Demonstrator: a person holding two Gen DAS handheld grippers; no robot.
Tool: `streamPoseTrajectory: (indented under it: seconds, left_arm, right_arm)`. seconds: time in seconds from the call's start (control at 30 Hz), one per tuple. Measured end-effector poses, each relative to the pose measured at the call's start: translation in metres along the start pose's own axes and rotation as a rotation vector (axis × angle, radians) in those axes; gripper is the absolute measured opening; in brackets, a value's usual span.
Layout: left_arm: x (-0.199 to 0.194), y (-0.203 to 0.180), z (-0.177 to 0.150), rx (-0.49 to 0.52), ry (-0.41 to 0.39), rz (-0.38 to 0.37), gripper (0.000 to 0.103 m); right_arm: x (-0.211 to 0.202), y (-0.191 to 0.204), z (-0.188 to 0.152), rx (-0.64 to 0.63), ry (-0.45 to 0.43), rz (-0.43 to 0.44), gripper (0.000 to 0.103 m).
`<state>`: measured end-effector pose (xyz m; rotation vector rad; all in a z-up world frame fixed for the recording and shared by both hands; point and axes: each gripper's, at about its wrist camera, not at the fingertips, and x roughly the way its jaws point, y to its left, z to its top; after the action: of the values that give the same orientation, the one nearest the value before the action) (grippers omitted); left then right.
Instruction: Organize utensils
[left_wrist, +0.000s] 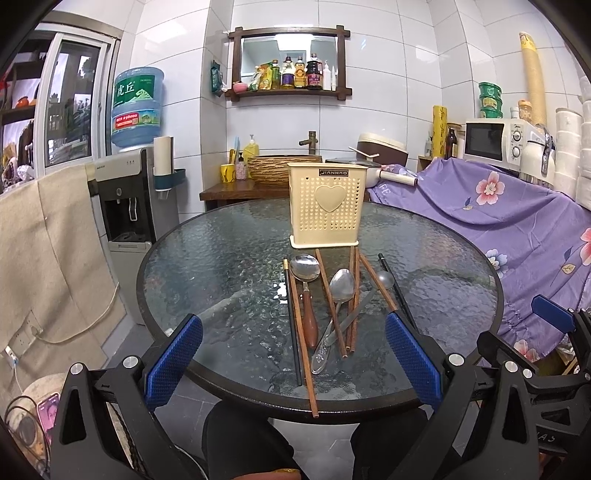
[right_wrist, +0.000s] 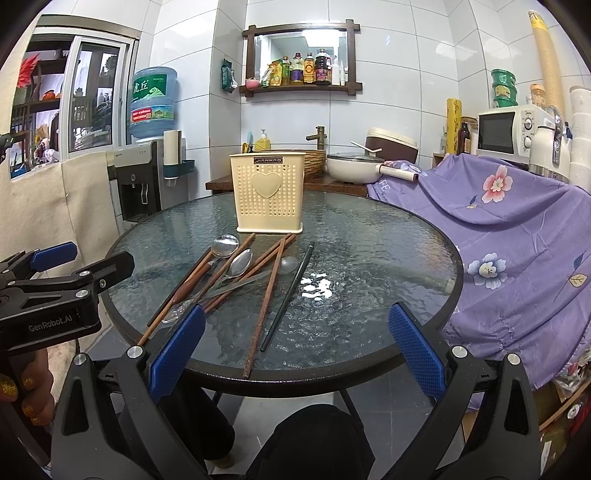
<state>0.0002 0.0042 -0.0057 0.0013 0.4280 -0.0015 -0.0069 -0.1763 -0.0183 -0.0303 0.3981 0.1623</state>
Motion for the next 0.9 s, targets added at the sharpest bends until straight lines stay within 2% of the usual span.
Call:
streamPoseTrajectory:
  seconds: [0.9]
  left_arm:
    - [-0.0011, 0.0002, 0.0018, -0.002, 0.006, 0.001, 0.097]
  right_arm:
    - [0.0026, -0.0017, 0.0011, -0.002, 0.006, 0.002, 0.098]
